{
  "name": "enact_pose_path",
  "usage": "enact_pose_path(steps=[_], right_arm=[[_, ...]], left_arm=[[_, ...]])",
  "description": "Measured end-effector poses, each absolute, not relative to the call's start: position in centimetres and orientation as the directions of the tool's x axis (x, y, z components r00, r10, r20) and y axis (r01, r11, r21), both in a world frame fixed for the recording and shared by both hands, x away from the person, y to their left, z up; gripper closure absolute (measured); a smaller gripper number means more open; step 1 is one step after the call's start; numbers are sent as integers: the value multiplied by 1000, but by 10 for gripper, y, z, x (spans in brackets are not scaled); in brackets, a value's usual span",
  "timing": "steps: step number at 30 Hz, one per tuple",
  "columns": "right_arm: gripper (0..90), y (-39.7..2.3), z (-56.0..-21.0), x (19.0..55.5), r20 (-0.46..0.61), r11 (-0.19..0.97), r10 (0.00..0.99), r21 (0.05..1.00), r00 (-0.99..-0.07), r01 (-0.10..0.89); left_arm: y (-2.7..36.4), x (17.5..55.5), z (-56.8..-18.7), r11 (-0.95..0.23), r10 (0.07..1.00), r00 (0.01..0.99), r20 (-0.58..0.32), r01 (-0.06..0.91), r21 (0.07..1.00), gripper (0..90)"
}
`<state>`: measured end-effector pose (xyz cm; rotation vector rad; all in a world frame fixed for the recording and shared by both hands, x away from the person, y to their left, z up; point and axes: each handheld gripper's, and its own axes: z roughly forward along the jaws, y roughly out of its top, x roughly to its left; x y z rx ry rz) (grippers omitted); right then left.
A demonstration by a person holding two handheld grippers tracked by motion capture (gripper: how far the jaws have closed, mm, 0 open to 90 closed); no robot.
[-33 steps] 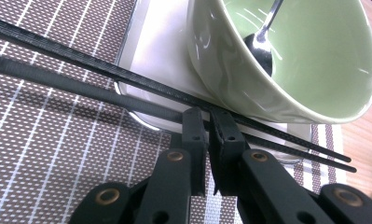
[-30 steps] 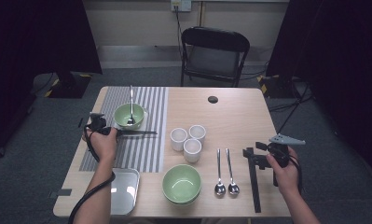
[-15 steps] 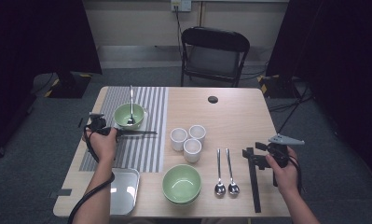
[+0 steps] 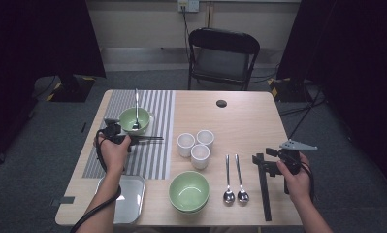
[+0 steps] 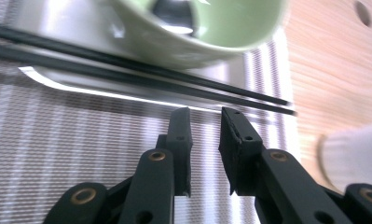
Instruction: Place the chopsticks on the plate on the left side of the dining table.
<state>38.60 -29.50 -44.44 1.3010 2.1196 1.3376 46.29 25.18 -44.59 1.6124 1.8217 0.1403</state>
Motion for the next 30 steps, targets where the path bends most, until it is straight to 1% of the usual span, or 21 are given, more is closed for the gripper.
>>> enact_pose_path(steps=[2, 5, 7, 10, 15, 19, 23, 25, 30], right_arm=[[229, -296, -444, 386, 194, 144, 822, 838, -535, 526], [229, -297, -444, 386, 197, 140, 822, 840, -534, 525], [229, -298, -444, 386, 199, 139, 822, 839, -534, 526], [229, -298, -443, 385, 199, 137, 821, 842, -535, 522], [228, -298, -443, 386, 201, 133, 822, 842, -533, 523], [228, -297, -443, 386, 200, 135, 822, 841, -533, 524], [228, -296, -443, 386, 196, 141, 822, 839, -534, 525], [228, -296, -443, 386, 193, 145, 820, 840, -539, 522], [228, -297, -442, 386, 195, 140, 822, 842, -535, 521]], left_arm=[[245, 464, -442, 185, 914, 44, -403, 839, 512, 729], [239, 464, -438, 178, 915, 47, -400, 843, 507, 697], [239, 465, -436, 186, 919, 34, -393, 840, 509, 652], [245, 465, -433, 177, 930, 27, -368, 842, 509, 606], [262, 465, -430, 177, 936, 20, -352, 837, 517, 473], [275, 465, -431, 188, 945, -7, -327, 831, 524, 404], [289, 464, -434, 198, 946, -21, -323, 828, 525, 384], [296, 464, -435, 214, 941, -29, -337, 822, 528, 373], [317, 465, -434, 222, 946, -45, -322, 813, 539, 348]])
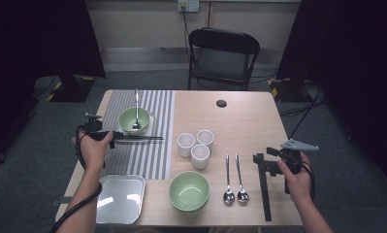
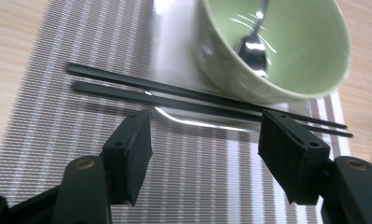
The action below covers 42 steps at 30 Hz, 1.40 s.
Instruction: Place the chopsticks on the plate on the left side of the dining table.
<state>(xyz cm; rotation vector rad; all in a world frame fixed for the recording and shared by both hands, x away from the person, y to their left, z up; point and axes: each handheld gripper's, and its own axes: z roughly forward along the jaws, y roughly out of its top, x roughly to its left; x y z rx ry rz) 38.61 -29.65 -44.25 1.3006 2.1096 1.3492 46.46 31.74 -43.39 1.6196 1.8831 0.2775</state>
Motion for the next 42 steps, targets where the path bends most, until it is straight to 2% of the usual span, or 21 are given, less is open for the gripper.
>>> enact_pose_path(steps=[9, 16, 24, 29, 36, 42], right_arm=[[228, -297, -443, 386, 195, 140, 823, 840, -533, 524], [228, -296, -444, 386, 199, 140, 823, 837, -532, 529], [228, -297, -445, 386, 198, 137, 825, 838, -529, 529], [228, -296, -444, 385, 201, 136, 823, 838, -532, 528], [228, -296, -444, 384, 203, 134, 823, 838, -530, 529], [228, -296, -445, 384, 203, 137, 821, 838, -533, 529]], left_arm=[[340, 466, -435, 225, 952, -65, -298, 809, 543, 327], [354, 471, -445, 289, 933, -110, -342, 793, 535, 315], [370, 477, -452, 321, 926, -139, -352, 780, 537, 319], [379, 480, -452, 327, 926, -144, -348, 767, 552, 412], [383, 486, -455, 304, 939, -126, -321, 742, 598, 486], [381, 490, -458, 255, 960, -120, -255, 753, 606, 632]])
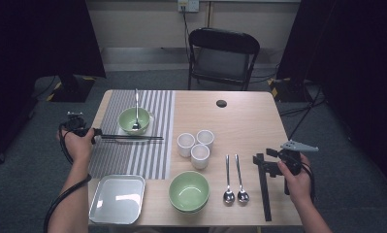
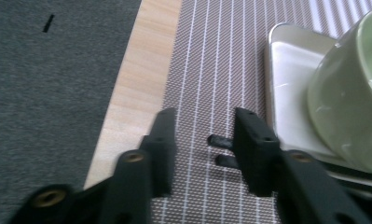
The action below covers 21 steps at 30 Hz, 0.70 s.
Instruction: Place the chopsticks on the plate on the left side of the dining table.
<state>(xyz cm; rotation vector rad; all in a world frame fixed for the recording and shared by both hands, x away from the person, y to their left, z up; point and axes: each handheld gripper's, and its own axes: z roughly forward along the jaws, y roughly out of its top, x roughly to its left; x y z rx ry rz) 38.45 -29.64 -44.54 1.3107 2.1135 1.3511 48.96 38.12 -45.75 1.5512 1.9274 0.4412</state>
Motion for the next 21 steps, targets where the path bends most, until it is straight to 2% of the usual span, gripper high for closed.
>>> enact_pose_path(steps=[2, 10, 15, 21], right_arm=[[228, -296, -446, 385, 203, 137, 821, 837, -534, 529], [228, -296, -446, 384, 205, 139, 819, 835, -535, 532], [228, -296, -445, 384, 205, 137, 818, 838, -537, 528], [228, -297, -445, 384, 205, 137, 819, 837, -536, 529]], left_arm=[[381, 489, -457, 220, 971, -109, -214, 758, 613, 696], [376, 492, -456, 182, 982, -104, -159, 762, 622, 786], [375, 494, -458, 164, 986, -106, -129, 767, 621, 806], [376, 496, -462, 175, 983, -104, -149, 768, 616, 812]])
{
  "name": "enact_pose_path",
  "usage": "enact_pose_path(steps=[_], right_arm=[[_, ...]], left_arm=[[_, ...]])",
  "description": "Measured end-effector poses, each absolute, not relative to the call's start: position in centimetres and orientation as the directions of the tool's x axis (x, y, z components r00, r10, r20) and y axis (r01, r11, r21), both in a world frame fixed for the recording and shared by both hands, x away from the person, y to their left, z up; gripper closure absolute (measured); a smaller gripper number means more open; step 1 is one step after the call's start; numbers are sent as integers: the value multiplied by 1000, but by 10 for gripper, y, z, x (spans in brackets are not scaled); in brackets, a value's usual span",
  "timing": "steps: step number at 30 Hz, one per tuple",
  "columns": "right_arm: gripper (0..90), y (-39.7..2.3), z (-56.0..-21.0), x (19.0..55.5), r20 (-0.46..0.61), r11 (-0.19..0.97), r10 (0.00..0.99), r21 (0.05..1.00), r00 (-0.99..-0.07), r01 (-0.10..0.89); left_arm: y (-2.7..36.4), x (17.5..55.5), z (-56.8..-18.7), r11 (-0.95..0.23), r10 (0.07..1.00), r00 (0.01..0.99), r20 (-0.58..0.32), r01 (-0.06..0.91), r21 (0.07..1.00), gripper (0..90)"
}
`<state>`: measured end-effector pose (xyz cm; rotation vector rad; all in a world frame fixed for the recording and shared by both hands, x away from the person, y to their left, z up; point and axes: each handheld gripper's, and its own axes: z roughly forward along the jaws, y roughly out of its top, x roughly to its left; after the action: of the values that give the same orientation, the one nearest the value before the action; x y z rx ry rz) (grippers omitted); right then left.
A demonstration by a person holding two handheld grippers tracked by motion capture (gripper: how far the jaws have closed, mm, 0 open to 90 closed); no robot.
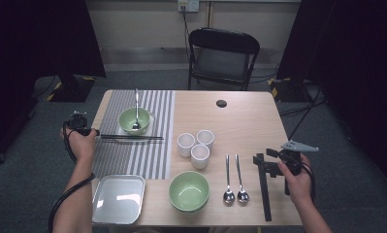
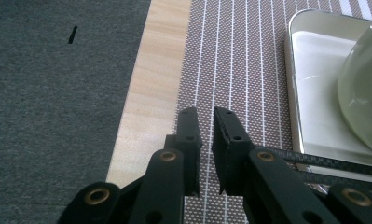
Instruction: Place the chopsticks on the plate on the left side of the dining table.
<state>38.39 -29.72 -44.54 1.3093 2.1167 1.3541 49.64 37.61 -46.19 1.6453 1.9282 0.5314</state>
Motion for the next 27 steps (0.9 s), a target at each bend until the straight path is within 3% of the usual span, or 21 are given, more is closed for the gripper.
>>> enact_pose_path(steps=[15, 27], right_arm=[[228, -298, -445, 384, 210, 134, 816, 838, -539, 529], [228, -296, -446, 385, 206, 141, 816, 835, -539, 532]], left_arm=[[375, 496, -465, 208, 976, -122, -180, 768, 606, 771], [371, 485, -454, 198, 979, -129, -155, 770, 607, 744]])
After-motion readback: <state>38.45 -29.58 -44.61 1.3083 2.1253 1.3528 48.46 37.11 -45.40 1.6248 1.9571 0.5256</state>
